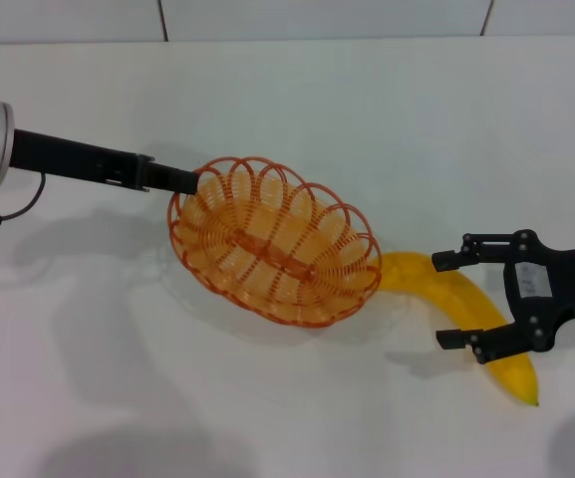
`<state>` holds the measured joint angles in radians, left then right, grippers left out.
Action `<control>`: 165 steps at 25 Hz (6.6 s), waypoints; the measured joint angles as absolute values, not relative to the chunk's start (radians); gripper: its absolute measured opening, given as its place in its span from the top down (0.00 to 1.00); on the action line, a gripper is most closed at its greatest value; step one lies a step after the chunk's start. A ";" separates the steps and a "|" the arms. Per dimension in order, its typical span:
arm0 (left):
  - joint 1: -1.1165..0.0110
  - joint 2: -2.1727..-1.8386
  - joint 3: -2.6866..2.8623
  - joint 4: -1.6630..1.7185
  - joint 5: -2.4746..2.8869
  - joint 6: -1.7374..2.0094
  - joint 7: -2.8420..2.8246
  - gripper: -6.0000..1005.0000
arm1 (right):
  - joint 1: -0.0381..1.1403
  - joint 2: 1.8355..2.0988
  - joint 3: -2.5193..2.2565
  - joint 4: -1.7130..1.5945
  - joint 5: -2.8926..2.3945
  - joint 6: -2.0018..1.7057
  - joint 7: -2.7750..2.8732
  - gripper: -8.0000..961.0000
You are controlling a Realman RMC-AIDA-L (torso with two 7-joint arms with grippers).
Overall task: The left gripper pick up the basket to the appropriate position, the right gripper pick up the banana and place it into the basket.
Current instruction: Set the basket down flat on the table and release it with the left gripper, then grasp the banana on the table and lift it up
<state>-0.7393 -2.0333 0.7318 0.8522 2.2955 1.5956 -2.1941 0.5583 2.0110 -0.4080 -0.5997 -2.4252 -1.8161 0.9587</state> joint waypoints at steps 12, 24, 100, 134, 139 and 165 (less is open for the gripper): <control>-0.745 -2.034 0.732 0.732 2.270 1.597 -2.215 0.94 | 0.559 2.012 -0.408 -0.600 -2.425 -1.816 0.960 0.08; -0.746 -2.024 0.701 0.696 2.244 1.592 -2.278 0.93 | 0.557 2.011 -0.406 -0.600 -2.425 -1.816 0.956 0.08; -0.602 -2.029 0.628 1.033 2.285 1.618 -1.970 0.18 | 0.551 2.011 -0.398 -0.600 -2.399 -1.816 0.962 0.08; -0.436 -2.037 0.403 0.496 2.145 1.547 -0.921 0.14 | 0.486 1.998 -0.287 -0.621 -2.395 -1.816 0.970 0.08; -0.441 -2.037 0.402 0.493 2.136 1.546 -0.919 0.14 | 0.479 1.997 -0.292 -0.683 -2.423 -1.803 1.050 0.08; -0.476 -2.039 0.402 0.485 2.077 1.544 -0.916 0.14 | 0.576 2.034 -0.974 -1.187 -2.489 -1.837 1.728 0.08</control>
<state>-0.4759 -2.0386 0.4019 0.4845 2.0769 1.5437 -0.9162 0.5762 2.0340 -0.9738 -1.1871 -2.4892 -1.8368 1.7277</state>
